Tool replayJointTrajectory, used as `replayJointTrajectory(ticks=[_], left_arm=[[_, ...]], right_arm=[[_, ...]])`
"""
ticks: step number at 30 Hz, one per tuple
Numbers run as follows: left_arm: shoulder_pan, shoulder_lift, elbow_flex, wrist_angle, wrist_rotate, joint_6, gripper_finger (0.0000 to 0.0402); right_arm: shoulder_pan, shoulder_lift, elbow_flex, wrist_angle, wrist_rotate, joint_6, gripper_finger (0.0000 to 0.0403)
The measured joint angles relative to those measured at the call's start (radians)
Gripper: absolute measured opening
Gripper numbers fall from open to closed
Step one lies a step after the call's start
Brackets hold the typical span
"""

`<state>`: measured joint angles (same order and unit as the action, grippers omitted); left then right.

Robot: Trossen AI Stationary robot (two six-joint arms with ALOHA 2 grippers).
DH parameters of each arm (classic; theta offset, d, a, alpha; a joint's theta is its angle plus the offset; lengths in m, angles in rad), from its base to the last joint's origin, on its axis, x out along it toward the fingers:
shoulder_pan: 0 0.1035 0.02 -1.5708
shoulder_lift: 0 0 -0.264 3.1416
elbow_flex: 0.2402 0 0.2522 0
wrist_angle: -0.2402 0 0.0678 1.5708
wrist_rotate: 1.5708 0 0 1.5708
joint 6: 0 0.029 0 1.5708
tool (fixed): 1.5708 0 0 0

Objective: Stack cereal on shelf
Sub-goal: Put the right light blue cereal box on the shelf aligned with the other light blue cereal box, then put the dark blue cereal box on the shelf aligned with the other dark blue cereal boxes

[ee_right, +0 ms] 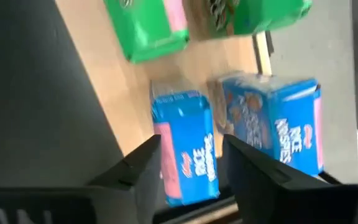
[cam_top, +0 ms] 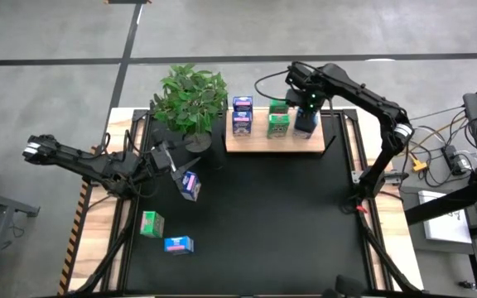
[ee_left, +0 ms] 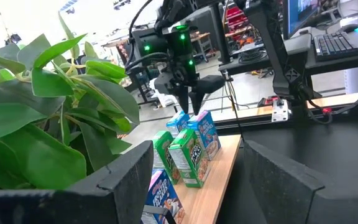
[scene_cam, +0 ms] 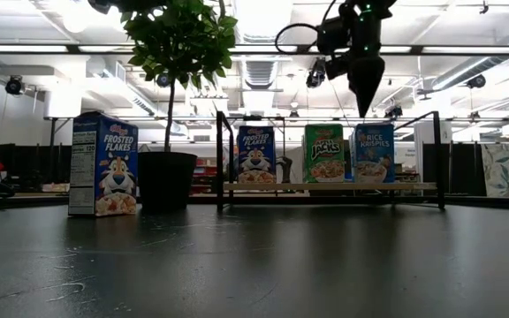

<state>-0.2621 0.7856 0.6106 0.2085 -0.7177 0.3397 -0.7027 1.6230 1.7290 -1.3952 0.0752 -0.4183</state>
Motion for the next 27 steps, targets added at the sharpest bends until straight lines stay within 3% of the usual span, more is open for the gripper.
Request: replayJointTrajectory(ticks=[8, 12, 27], left_arm=[[0.000, 0.000, 0.000, -0.012, 0.000, 0.000, 0.0233], [0.000, 0.000, 0.000, -0.013, 0.000, 0.000, 0.0233], [0.000, 0.000, 0.000, -0.013, 0.000, 0.000, 0.0233]], right_arm=[[0.000, 0.000, -0.063, 0.044, 0.003, -0.002, 0.0049], [0.000, 0.000, -0.081, 0.040, 0.004, -0.014, 0.0016], [0.000, -0.033, -0.080, 0.037, 0.017, -0.029, 0.0009]])
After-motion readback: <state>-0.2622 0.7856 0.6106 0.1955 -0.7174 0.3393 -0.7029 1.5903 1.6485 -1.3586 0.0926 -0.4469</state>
